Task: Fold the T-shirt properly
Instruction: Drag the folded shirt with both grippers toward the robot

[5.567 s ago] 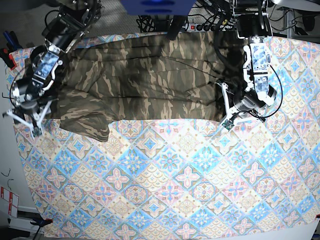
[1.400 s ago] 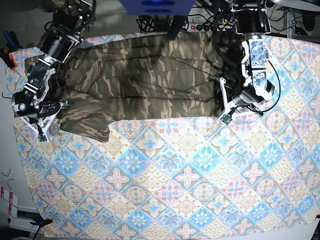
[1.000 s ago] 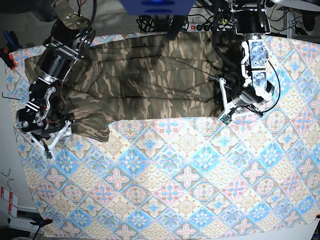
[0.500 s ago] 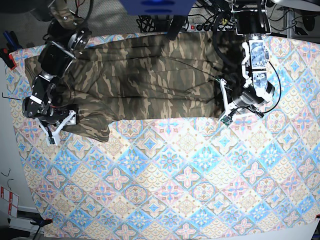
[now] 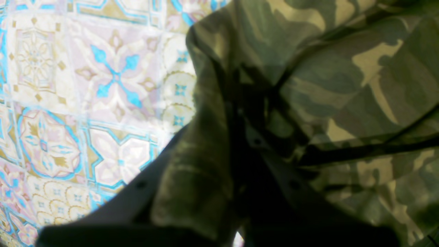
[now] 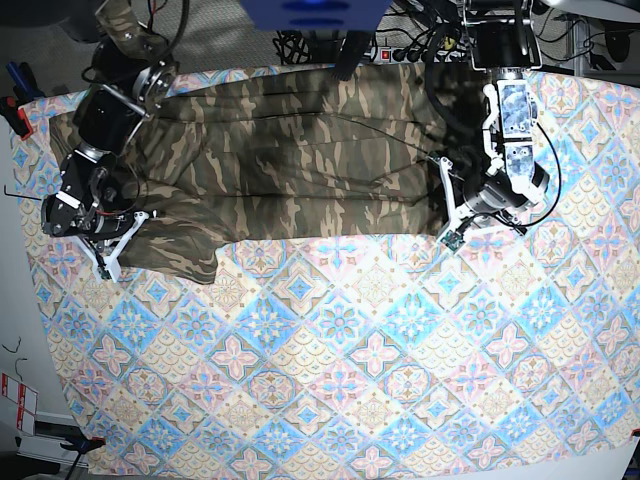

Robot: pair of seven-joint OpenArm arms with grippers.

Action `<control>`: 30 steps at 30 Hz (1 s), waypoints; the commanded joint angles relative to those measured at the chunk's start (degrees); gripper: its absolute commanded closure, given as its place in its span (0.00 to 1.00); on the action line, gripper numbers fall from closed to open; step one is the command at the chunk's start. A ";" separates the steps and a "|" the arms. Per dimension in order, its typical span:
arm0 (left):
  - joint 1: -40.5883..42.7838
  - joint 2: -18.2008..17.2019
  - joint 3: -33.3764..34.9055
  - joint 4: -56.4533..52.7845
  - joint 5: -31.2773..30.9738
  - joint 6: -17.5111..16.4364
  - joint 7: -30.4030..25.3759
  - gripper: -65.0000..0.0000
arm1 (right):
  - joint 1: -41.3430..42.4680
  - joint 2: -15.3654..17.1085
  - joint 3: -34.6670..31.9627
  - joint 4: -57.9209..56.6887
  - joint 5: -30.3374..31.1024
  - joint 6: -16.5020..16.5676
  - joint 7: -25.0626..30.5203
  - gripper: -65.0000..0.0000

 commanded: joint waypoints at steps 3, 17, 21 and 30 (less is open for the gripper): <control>-0.78 -0.23 -0.17 1.05 -0.13 0.29 -0.52 1.00 | -1.66 0.60 -0.06 5.63 0.11 0.14 0.20 0.97; -0.69 -0.23 -0.17 0.96 -0.13 0.29 -0.43 1.00 | -6.93 -0.10 0.02 30.33 0.19 0.14 -15.09 0.98; -0.25 -0.67 -0.17 1.31 -0.13 0.29 -0.34 1.00 | -11.33 -0.19 -0.15 36.57 0.28 0.14 -17.82 0.97; 3.09 -3.04 -0.17 1.75 -0.13 0.29 -0.34 1.00 | -16.95 -0.19 0.20 42.82 3.36 0.14 -23.40 0.97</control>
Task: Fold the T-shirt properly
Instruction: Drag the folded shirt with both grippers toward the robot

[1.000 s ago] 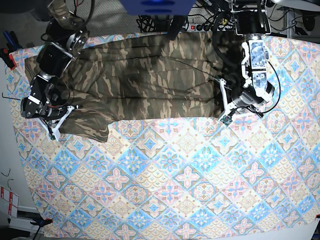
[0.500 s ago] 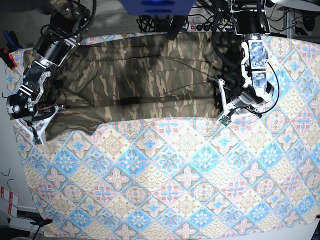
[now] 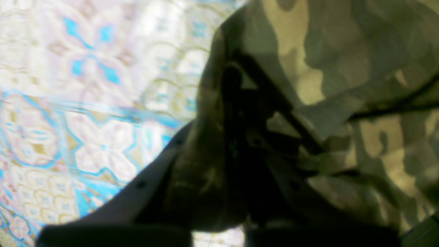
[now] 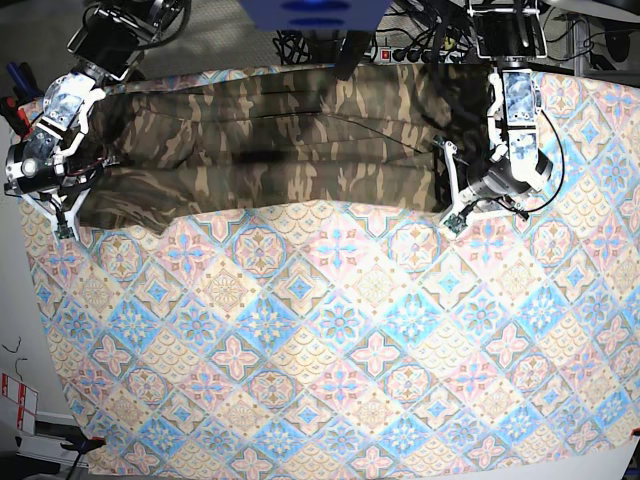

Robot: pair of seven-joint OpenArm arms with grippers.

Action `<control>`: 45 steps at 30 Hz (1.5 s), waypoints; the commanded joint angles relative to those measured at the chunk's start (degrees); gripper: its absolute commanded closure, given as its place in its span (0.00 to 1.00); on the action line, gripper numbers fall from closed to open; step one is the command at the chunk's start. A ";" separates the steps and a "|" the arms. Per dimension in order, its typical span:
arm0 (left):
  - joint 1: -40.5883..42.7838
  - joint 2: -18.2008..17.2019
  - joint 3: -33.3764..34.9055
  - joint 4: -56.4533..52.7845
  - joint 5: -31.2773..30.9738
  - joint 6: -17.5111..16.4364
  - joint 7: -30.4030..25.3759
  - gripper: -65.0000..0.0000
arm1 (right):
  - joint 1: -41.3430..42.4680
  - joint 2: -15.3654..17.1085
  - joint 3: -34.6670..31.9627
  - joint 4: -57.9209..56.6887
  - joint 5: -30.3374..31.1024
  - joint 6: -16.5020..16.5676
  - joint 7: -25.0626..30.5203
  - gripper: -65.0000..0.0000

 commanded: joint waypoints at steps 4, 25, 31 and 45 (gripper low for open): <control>1.15 -1.16 -0.21 1.25 0.59 0.40 0.01 1.00 | -2.28 1.10 0.00 1.29 -0.68 -0.27 0.60 0.97; 3.09 -1.16 -0.47 1.25 0.68 0.40 0.80 0.74 | -9.67 1.37 -0.17 0.67 -1.04 -0.27 0.60 0.64; 4.32 -1.16 -0.39 1.25 0.50 0.40 2.12 0.56 | -9.76 1.37 0.27 1.20 -1.04 -0.27 0.60 0.45; 8.10 -0.81 -4.52 3.62 0.15 0.40 2.21 0.91 | -9.76 1.37 0.35 1.20 -1.04 -0.27 0.60 0.45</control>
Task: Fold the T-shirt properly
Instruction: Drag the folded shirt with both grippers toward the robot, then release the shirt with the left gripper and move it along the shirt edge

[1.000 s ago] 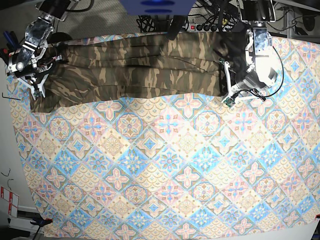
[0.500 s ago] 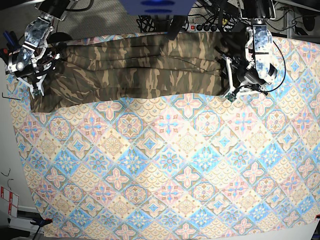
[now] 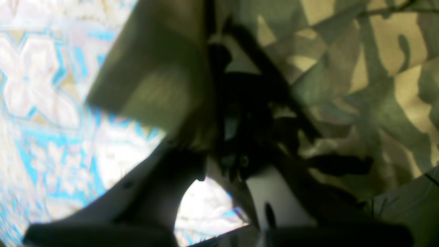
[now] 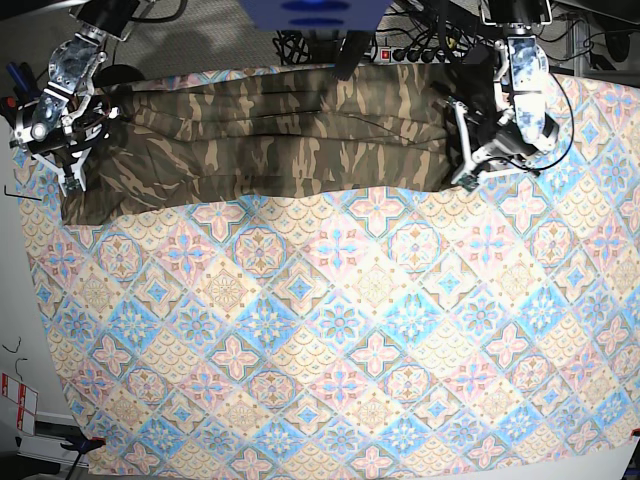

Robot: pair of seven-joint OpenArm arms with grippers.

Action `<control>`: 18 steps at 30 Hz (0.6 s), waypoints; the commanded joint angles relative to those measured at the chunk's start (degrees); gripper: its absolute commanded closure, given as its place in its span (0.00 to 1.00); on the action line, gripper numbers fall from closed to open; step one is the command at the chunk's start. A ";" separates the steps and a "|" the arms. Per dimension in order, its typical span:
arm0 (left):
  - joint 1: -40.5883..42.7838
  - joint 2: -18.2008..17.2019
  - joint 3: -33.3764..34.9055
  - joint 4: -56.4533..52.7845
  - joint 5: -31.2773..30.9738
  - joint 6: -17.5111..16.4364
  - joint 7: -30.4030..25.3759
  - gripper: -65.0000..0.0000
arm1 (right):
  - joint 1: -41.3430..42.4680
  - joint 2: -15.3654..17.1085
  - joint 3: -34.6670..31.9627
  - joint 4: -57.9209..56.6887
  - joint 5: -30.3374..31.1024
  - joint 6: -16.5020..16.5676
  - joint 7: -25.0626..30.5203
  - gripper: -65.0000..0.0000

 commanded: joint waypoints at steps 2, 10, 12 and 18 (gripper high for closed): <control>0.28 -0.59 -0.96 2.54 0.42 0.29 0.15 0.90 | 0.36 0.93 0.31 1.13 -0.29 -0.07 0.18 0.45; 3.53 1.34 -5.71 13.00 0.06 0.29 -0.11 0.69 | 0.36 0.84 0.13 1.13 -0.29 -0.07 0.18 0.45; 3.18 2.92 -7.99 15.02 0.06 0.29 -0.11 0.68 | 0.36 0.84 0.05 1.13 -0.29 -0.07 0.18 0.45; 2.21 6.44 -10.98 17.04 0.50 0.29 1.30 0.67 | 0.36 0.84 -0.04 1.13 -0.38 -0.07 0.18 0.45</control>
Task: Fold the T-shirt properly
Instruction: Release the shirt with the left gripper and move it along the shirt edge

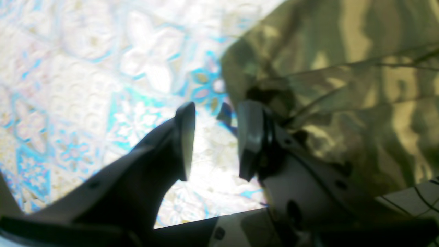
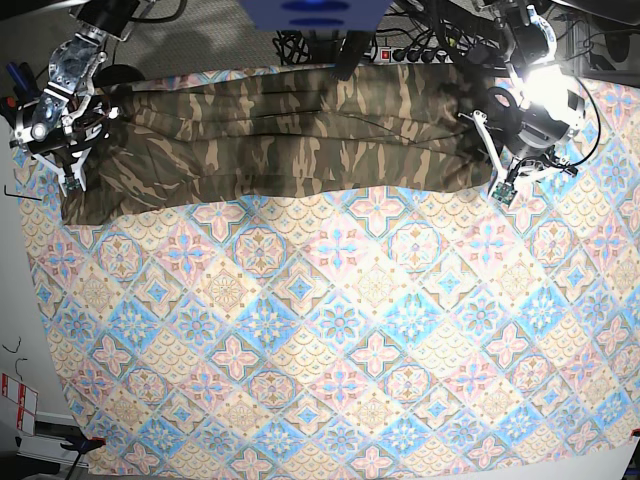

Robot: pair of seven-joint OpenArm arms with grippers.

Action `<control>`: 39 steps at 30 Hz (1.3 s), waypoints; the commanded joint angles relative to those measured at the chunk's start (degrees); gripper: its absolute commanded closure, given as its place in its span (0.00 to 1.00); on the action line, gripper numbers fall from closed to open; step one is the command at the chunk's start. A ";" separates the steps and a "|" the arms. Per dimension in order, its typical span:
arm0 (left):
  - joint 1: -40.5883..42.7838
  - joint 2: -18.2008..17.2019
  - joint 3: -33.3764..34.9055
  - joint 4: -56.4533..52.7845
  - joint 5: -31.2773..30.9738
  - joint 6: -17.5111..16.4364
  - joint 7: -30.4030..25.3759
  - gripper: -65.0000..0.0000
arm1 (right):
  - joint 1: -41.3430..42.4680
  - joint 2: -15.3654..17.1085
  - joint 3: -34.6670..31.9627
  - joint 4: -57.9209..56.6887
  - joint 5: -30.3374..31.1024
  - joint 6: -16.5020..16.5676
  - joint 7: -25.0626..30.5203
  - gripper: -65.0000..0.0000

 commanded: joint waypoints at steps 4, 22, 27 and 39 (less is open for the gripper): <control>-0.37 -0.58 -0.38 -0.12 -0.09 0.29 5.35 0.67 | 0.36 0.86 0.04 1.13 -0.36 -0.07 0.18 0.45; 0.86 -3.57 -0.91 -9.00 -22.77 0.29 6.93 0.43 | -1.31 0.95 -2.77 1.05 -0.36 -0.07 1.81 0.45; 3.41 -5.85 -10.31 -9.35 -40.35 0.29 6.76 0.44 | -1.31 1.04 -2.77 1.05 -0.36 -0.07 1.81 0.45; 4.90 -8.66 -11.72 -18.76 -40.09 0.29 -1.51 0.44 | -1.31 1.04 -2.77 0.96 -0.45 -0.07 2.60 0.45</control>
